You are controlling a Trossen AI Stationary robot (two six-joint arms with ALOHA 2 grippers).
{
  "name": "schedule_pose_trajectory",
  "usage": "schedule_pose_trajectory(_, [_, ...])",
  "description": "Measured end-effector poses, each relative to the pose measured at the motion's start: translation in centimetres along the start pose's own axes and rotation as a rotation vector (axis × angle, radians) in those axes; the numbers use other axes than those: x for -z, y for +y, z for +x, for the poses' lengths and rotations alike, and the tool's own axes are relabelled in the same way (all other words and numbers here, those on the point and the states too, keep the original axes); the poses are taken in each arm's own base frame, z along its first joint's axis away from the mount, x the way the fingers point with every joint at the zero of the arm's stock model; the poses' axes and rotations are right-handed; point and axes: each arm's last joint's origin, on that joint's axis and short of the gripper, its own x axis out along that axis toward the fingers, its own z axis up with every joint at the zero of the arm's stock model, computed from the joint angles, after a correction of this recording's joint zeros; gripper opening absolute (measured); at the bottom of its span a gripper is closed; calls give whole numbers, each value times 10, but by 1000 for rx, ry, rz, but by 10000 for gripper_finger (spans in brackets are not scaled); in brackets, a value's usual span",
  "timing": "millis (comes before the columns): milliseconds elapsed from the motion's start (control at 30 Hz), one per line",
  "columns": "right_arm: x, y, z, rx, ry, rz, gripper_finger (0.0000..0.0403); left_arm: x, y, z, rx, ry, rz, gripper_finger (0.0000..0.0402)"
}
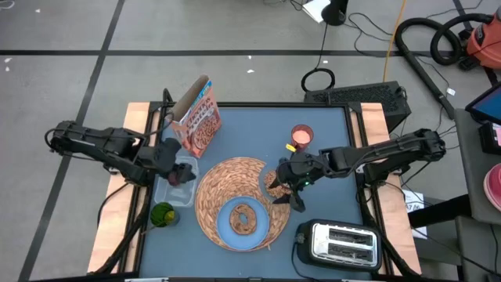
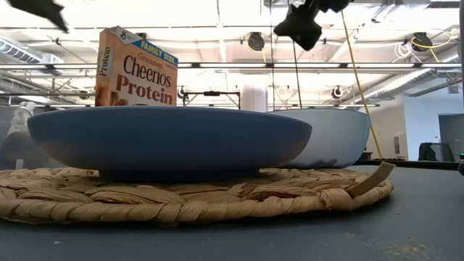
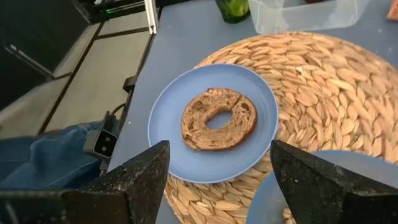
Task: Arrange a breakfast setting
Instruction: Put the red apple on the brown tablemat
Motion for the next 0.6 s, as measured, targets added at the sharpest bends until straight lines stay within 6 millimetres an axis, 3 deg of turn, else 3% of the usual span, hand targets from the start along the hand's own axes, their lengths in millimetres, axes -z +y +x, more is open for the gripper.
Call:
schedule_pose_trajectory(233, [2,-2,6,-26,-86,-15,270,4,18,5,-256,40,-147,394])
schedule_pose_trajectory(600, [1,-2,5,-29,-99,-43,270,9,25,53,-503,39,-194,394])
